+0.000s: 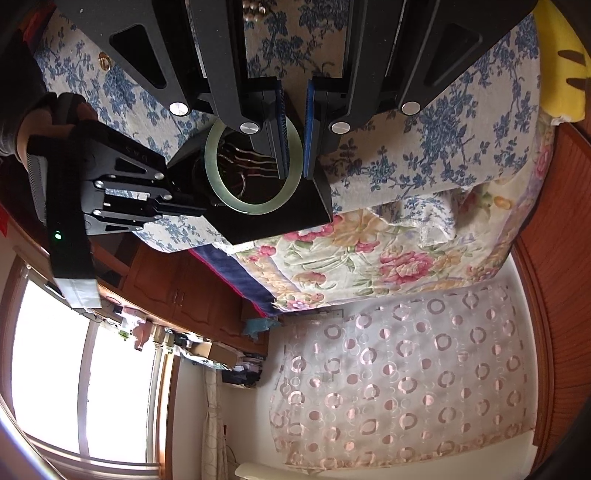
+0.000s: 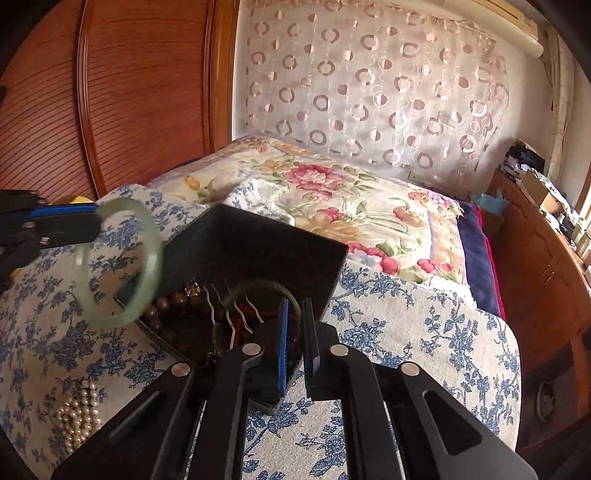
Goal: Organize jewelry
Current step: 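Lower the jade bangle into the box and open the left tool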
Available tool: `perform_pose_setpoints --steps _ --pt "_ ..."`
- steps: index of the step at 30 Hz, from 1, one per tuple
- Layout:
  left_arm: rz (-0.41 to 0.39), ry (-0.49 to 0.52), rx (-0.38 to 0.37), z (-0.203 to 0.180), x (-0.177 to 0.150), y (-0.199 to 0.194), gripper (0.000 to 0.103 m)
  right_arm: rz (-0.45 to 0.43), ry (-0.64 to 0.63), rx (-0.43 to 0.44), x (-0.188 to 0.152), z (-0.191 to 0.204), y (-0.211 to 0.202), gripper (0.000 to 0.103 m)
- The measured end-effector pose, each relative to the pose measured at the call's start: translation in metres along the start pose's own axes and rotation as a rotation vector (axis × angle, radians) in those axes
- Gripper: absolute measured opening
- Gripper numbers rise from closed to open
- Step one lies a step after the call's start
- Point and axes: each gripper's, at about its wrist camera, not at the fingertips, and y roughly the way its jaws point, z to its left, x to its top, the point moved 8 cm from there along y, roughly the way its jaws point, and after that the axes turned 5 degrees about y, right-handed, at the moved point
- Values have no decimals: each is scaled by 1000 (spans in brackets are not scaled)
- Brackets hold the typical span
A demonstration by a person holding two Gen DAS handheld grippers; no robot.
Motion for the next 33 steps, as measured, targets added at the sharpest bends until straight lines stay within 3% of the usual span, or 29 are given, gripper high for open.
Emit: perform_pose_setpoints --steps 19,33 --pt "52 27 -2 -8 19 61 8 -29 44 1 -18 -14 -30 9" --pt "51 -2 -16 -8 17 53 11 -31 56 -9 -32 -11 -46 9"
